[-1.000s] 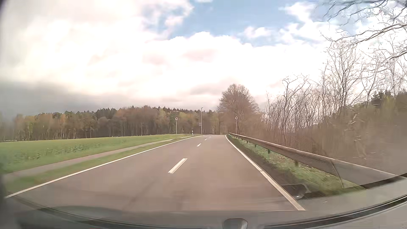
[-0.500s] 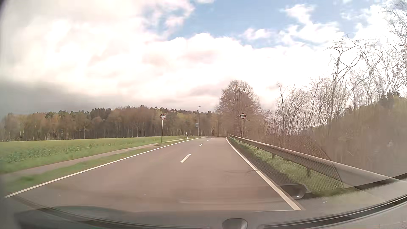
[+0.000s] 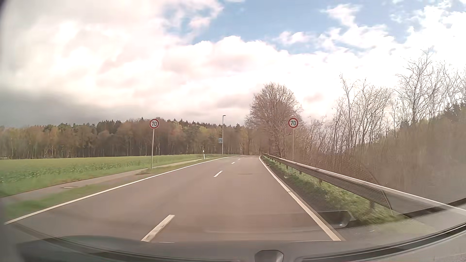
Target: Follow the waypoints while adhering to traffic rules and regulations
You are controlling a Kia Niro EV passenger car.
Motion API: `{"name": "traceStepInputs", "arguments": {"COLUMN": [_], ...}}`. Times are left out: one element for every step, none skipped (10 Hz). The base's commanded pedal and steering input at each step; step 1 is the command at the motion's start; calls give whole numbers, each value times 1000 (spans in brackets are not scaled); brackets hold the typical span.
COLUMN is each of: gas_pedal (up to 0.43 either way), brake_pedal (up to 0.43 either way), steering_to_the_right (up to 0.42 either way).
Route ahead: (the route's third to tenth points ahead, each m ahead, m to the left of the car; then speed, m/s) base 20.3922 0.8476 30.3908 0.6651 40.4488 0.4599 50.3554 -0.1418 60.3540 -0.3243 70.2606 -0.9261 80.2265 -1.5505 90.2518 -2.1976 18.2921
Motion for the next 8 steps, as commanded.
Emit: {"name": "traceStepInputs", "arguments": {"gas_pedal": [67, 67, 67, 67, 67, 67, 67, 67], "brake_pedal": [0, 0, 0, 0, 0, 0, 0, 0], "steering_to_the_right": [2, 2, 2, 2, 2, 1, 2, 3]}}
